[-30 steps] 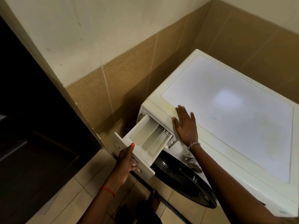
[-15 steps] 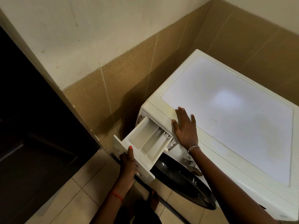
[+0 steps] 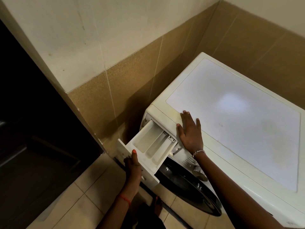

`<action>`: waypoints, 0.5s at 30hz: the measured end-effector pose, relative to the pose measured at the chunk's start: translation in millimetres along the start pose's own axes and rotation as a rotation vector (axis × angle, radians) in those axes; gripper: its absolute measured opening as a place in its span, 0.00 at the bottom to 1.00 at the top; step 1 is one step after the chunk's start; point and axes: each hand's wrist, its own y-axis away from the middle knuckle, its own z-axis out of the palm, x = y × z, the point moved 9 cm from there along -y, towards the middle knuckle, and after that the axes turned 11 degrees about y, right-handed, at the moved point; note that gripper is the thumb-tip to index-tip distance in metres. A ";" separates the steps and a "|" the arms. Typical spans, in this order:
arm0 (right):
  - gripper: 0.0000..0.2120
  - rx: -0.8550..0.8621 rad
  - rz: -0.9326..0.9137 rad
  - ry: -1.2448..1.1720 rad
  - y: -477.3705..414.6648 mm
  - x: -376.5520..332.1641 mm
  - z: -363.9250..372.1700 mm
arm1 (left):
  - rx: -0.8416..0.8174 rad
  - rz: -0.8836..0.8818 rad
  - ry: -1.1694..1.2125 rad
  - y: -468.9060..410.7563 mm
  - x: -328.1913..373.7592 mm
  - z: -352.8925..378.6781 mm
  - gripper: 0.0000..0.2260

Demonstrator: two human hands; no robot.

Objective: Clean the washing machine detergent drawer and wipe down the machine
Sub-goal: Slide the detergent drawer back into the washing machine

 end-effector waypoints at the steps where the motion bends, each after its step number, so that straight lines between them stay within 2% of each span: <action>1: 0.38 -0.002 -0.001 0.006 -0.2 -0.4 -0.2 | 0.006 -0.001 0.006 -0.9 -0.6 -0.4 0.23; 4: 0.37 0.003 -0.001 0.011 -0.6 0.0 0.6 | 0.028 0.000 -0.017 3.1 -0.2 3.8 0.22; 9: 0.29 -0.011 0.000 0.016 -2.3 3.8 3.4 | -0.031 -0.020 -0.004 4.1 6.2 44.2 0.22; 13: 0.31 0.003 0.006 -0.035 -2.8 5.2 2.9 | -0.059 -0.025 -0.045 -10.6 10.1 73.5 0.29; 15: 0.32 0.005 0.020 -0.077 -2.8 7.1 4.2 | -0.097 -0.043 -0.001 -11.9 10.7 86.2 0.26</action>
